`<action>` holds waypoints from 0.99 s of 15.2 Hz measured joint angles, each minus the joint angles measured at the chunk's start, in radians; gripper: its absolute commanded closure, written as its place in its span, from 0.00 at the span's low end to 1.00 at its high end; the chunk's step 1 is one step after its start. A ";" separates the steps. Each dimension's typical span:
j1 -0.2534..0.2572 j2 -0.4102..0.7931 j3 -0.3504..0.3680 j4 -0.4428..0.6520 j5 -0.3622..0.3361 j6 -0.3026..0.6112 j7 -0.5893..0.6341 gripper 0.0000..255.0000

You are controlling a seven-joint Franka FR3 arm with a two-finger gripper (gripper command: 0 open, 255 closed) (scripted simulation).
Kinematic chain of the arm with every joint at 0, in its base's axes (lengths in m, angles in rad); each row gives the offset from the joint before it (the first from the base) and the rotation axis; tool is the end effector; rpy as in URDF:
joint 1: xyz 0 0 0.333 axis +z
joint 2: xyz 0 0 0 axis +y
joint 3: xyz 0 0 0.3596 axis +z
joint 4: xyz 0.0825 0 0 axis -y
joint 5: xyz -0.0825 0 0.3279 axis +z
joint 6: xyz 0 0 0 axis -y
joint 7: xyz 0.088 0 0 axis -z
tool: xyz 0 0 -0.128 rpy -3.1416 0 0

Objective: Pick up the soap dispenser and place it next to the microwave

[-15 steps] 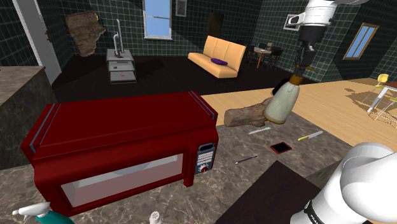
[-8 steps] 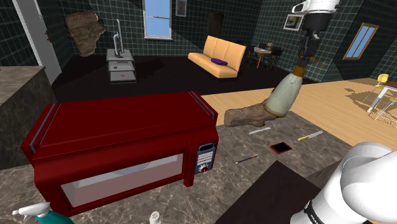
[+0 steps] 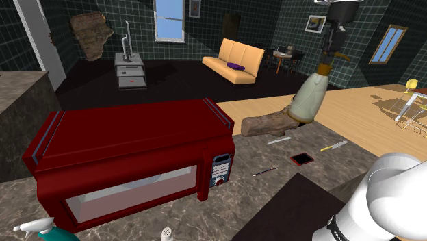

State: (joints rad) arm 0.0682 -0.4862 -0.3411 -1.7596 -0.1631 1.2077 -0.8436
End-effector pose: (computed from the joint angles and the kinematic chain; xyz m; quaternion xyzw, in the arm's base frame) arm 0.2548 -0.1493 0.7175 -0.9595 -0.2779 0.0395 0.0247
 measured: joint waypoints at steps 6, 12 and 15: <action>0.024 -0.056 0.125 -0.063 0.063 -0.008 0.159 1.00; 0.054 -0.079 0.253 -0.099 0.144 0.000 0.324 1.00; 0.070 -0.070 0.313 -0.090 0.184 0.000 0.401 1.00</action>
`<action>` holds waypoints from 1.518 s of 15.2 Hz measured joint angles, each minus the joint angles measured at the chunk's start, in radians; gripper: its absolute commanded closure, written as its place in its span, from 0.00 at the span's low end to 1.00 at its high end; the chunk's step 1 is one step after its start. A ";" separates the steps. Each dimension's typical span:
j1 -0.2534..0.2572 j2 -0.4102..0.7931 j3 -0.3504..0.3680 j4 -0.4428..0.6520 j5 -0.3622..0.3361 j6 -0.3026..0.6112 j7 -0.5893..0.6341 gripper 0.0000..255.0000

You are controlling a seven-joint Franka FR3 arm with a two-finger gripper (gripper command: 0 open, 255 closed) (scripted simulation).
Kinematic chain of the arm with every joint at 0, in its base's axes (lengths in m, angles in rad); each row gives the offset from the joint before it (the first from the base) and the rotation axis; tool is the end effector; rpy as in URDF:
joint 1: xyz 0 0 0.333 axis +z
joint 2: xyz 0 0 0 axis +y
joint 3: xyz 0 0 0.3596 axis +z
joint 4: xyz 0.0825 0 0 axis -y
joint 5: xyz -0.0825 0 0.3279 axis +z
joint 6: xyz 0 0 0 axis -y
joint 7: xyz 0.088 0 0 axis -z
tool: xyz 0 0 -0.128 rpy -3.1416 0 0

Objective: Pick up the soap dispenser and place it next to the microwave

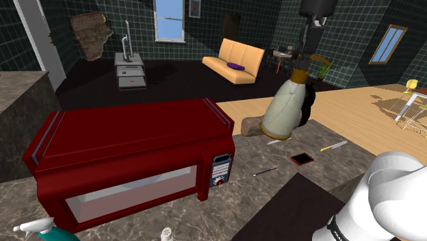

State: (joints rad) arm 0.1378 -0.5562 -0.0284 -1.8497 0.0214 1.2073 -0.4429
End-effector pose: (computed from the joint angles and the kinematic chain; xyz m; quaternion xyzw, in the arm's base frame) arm 0.2484 0.0258 0.7160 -0.9595 -0.2780 0.0397 0.0245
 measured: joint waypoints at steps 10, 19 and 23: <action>0.051 0.100 0.198 0.087 0.113 0.031 0.256 1.00; 0.074 0.113 0.275 0.027 0.149 0.116 0.349 1.00; 0.076 0.093 0.277 -0.045 0.153 0.167 0.342 1.00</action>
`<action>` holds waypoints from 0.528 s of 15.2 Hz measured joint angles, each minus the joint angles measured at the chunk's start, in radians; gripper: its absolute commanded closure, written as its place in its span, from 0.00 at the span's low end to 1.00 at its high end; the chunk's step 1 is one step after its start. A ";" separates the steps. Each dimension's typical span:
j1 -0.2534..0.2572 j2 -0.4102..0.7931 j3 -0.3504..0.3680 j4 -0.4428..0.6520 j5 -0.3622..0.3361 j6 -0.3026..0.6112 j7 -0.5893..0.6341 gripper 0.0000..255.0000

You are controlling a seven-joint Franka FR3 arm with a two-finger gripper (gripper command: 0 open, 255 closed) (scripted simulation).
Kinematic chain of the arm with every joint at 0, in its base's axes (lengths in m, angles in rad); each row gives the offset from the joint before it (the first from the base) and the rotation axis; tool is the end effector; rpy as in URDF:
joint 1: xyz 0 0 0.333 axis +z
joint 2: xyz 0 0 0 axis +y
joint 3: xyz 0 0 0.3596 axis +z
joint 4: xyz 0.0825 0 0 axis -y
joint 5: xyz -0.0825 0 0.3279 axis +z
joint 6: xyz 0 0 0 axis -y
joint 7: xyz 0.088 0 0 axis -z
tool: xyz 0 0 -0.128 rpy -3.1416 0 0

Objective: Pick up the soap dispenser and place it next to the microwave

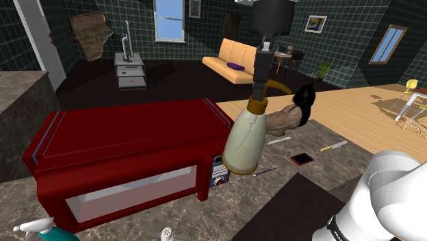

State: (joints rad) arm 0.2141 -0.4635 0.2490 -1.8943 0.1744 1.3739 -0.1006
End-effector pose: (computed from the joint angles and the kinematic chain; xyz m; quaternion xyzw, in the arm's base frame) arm 0.2547 0.1891 0.6796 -0.9596 -0.2773 0.0399 0.0245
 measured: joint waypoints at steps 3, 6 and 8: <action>0.001 -0.017 0.000 -0.054 0.003 0.037 -0.007 1.00; 0.002 -0.026 0.001 -0.103 0.004 0.077 -0.014 1.00; 0.004 -0.036 0.004 -0.139 0.007 0.103 -0.014 1.00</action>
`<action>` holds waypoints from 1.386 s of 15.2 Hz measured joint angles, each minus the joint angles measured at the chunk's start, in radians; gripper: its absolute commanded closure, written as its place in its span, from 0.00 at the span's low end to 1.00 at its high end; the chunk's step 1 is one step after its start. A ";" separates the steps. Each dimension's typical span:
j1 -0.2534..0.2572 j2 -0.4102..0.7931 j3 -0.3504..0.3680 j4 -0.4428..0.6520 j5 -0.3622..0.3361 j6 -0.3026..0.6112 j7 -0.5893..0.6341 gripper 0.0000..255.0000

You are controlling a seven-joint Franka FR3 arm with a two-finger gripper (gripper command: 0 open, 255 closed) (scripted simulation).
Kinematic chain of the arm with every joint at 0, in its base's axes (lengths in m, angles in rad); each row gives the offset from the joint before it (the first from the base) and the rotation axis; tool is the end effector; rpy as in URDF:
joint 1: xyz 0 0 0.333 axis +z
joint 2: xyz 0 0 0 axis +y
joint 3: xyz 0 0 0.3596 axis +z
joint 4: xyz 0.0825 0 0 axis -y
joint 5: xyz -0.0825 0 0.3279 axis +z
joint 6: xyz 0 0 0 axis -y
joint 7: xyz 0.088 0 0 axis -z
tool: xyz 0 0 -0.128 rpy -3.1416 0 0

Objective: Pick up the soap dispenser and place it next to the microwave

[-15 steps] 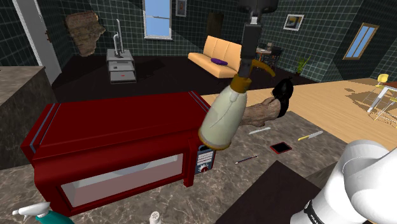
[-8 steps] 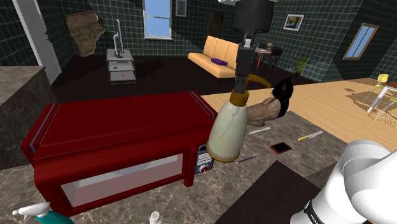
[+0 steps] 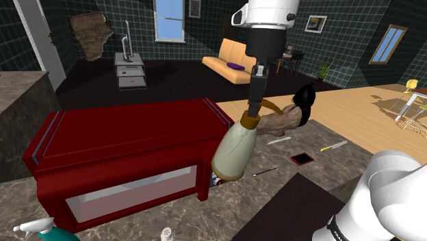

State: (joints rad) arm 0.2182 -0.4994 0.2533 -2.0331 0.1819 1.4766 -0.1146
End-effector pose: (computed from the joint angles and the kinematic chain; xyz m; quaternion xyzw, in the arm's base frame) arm 0.2533 0.1885 0.6428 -0.9596 -0.2773 0.0399 0.0245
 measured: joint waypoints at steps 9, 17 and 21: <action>0.005 -0.023 0.010 -0.139 0.010 0.116 -0.012 1.00; 0.009 -0.031 0.019 -0.254 0.019 0.223 -0.023 1.00; 0.012 -0.032 0.028 -0.308 0.026 0.276 -0.024 1.00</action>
State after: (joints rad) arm 0.2306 -0.5314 0.2809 -2.3407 0.2075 1.7522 -0.1385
